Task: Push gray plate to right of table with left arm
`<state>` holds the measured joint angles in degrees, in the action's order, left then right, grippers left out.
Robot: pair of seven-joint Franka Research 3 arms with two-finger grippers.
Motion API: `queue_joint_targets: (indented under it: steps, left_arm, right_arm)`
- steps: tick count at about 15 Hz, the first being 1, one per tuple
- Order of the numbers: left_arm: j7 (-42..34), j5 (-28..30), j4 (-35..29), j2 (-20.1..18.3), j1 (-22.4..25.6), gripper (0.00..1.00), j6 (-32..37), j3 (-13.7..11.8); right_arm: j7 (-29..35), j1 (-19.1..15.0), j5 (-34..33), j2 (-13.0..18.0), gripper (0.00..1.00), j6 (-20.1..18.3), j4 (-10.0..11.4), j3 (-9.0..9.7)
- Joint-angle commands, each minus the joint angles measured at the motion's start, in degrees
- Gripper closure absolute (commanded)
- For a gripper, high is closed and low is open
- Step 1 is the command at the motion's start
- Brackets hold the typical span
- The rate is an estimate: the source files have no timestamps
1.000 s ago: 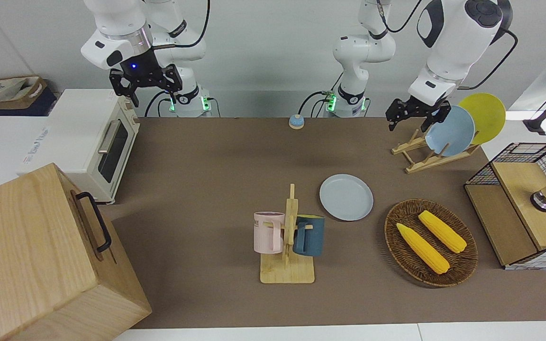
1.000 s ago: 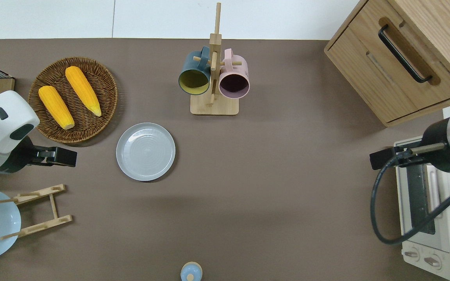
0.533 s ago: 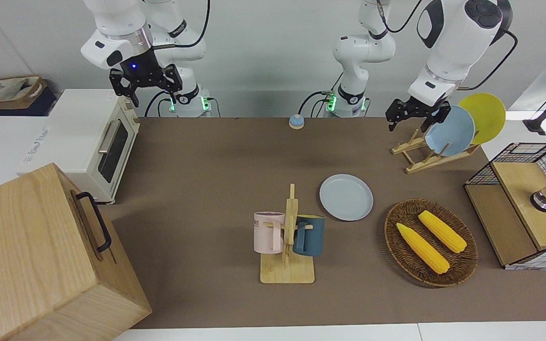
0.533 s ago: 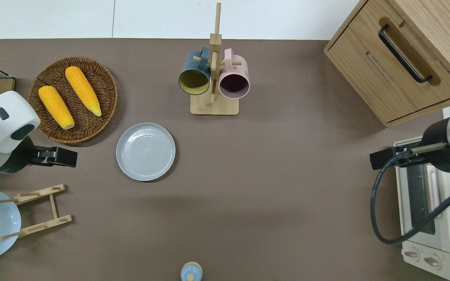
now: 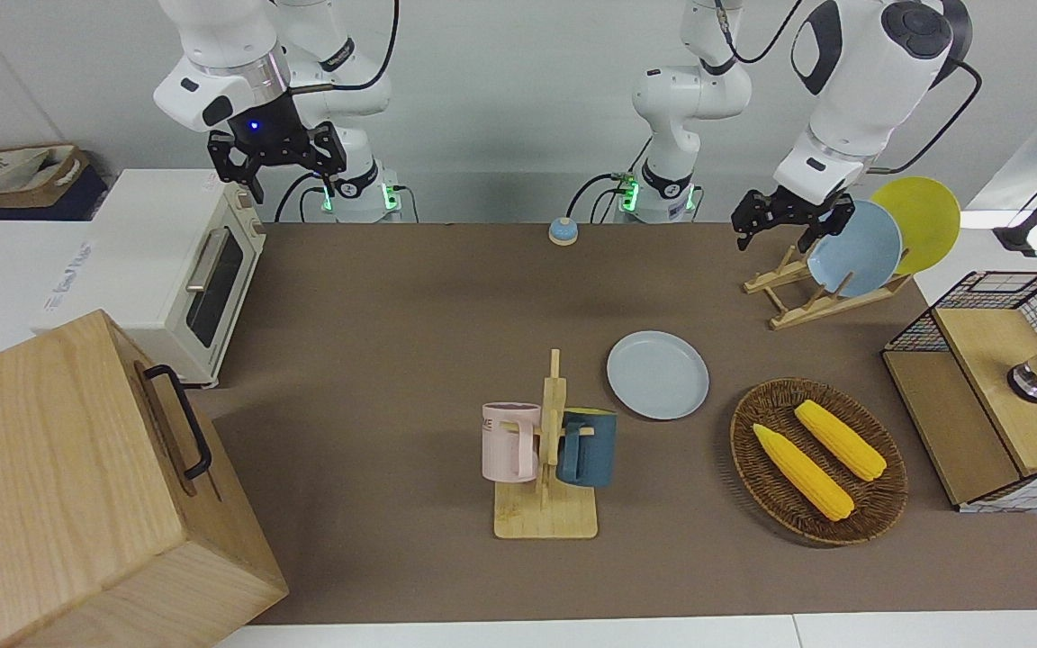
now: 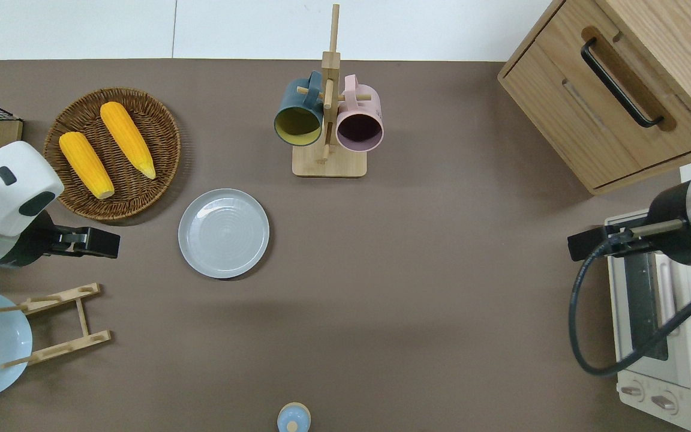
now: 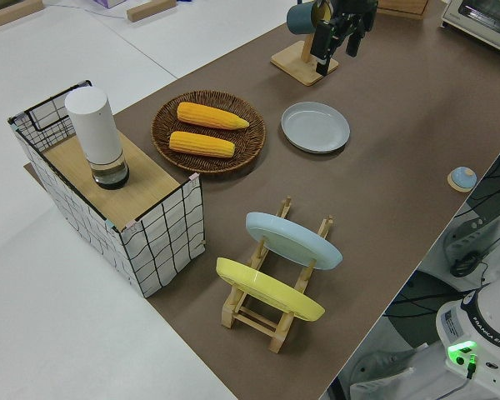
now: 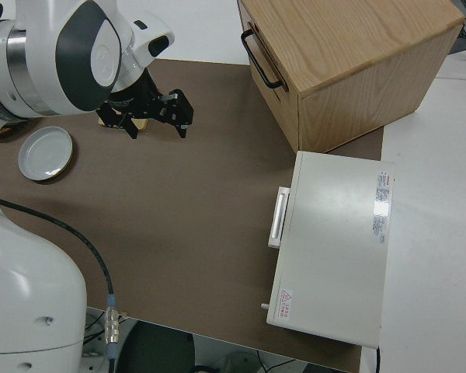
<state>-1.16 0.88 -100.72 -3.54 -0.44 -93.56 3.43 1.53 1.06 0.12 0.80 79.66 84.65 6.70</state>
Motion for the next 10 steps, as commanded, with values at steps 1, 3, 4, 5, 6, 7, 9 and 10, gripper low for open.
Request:
queue_joint_targets:
  steps: [1, 3, 4, 5, 6, 7, 9, 10]
  left_arm:
    - [0.8, 0.0, -0.3, -0.2, -0.1, 0.0, 0.7, -0.5]
    - [1.4, 0.0, -0.4, -0.1, -0.1, 0.0, 1.0, -0.5]
    - [1.5, 0.0, -1.0, -0.1, -0.1, 0.0, 1.0, -0.5]
    - [2.0, 0.0, -1.3, -0.2, -0.1, 0.0, 1.0, -0.5]
    - [3.0, 0.0, -1.6, -0.2, -0.2, 0.0, 1.0, -0.5]
    - [4.6, 0.0, -1.7, -0.1, -0.2, 0.0, 1.0, -0.5]
    - [9.0, 0.0, -2.3, -0.1, -0.4, 0.0, 1.0, -0.5]
    - [11.2, 0.0, -2.9, -0.2, -0.5, 0.0, 0.9, -0.5]
  right_arm:
    - [0.1, -1.2, 0.6, 0.2, 0.017, -0.8, -0.5, 0.77]
    - [0.1, -1.2, 0.6, 0.2, 0.017, -0.8, -0.5, 0.77]
    - [0.1, -1.2, 0.6, 0.2, 0.017, -0.8, -0.5, 0.77]
    - [0.1, -1.2, 0.6, 0.2, 0.017, -0.8, -0.5, 0.77]
    - [0.1, -1.2, 0.6, 0.2, 0.017, -0.8, -0.5, 0.77]
    - [0.1, -1.2, 0.6, 0.2, 0.017, -0.8, -0.5, 0.77]
    - [0.1, -1.2, 0.6, 0.2, 0.017, -0.8, -0.5, 0.86]
    - [0.1, -1.2, 0.6, 0.2, 0.017, -0.8, -0.5, 0.86]
